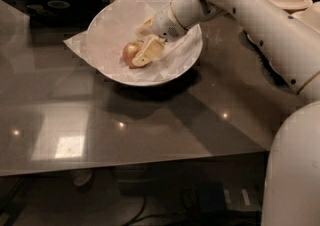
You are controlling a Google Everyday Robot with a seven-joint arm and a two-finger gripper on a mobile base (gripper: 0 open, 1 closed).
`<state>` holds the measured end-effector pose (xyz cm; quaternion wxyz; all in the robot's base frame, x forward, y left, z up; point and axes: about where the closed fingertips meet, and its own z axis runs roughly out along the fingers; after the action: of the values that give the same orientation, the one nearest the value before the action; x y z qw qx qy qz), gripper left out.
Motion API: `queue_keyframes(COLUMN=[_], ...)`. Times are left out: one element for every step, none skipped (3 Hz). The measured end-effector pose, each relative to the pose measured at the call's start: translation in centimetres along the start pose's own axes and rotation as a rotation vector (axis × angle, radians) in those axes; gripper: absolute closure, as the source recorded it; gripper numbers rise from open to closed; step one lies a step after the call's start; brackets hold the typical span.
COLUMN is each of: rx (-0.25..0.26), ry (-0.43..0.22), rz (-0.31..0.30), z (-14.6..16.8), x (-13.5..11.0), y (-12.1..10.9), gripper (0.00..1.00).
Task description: Pick apple from white bowl
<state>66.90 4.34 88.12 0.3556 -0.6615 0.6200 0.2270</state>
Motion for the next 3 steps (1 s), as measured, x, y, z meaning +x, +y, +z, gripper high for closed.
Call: queue_keyframes(rx=[-0.017, -0.044, -0.044], ry=[-0.004, -0.01, -0.01], rz=[0.006, 0.017, 0.017], z=[0.7, 1.8, 1.8], x=[0.0, 0.1, 0.1], y=[0.2, 0.5, 0.5], gripper=[0.3, 0.31, 0.32])
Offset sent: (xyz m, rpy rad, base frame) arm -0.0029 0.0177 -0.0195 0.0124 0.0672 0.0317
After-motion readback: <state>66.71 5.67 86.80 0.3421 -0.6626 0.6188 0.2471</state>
